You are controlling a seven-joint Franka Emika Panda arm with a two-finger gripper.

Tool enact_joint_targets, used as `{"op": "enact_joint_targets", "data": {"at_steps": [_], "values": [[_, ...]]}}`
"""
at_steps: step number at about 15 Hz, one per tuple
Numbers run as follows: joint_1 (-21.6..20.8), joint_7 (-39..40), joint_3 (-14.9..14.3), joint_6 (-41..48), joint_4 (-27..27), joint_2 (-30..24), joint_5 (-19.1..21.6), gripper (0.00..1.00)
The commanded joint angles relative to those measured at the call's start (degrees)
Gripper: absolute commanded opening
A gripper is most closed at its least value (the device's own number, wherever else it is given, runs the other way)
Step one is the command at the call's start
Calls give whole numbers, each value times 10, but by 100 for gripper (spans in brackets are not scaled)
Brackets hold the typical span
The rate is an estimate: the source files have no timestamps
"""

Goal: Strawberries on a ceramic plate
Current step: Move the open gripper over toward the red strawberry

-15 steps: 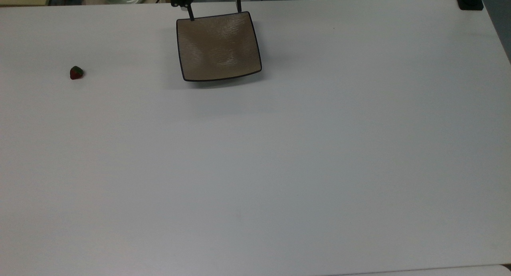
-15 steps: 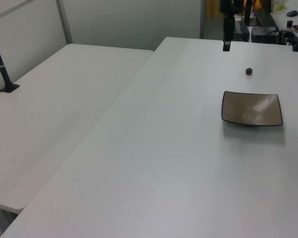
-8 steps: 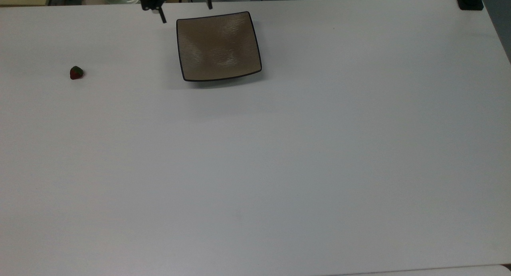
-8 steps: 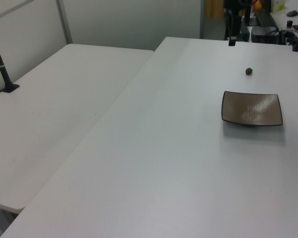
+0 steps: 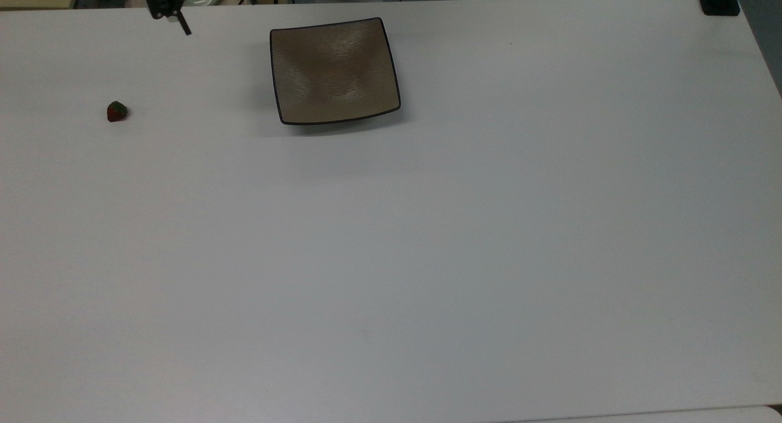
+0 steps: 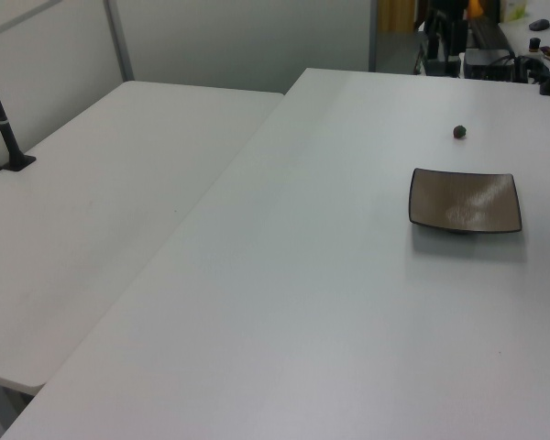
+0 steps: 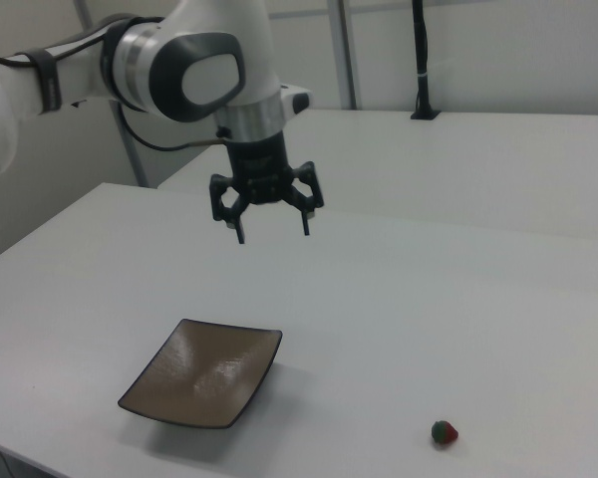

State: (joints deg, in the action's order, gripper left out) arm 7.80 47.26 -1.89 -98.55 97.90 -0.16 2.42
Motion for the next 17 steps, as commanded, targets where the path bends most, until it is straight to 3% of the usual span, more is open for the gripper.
{"op": "enact_joint_targets", "data": {"at_steps": [1, 7, 11, 17], "values": [[19, 69, -4, -20, 12, 2, 0, 100], [63, 169, -20, -22, 13, 26, -1, 100], [64, 185, -55, -55, 33, 28, -1, 100], [64, 187, -78, -103, 49, 48, -19, 100]]}}
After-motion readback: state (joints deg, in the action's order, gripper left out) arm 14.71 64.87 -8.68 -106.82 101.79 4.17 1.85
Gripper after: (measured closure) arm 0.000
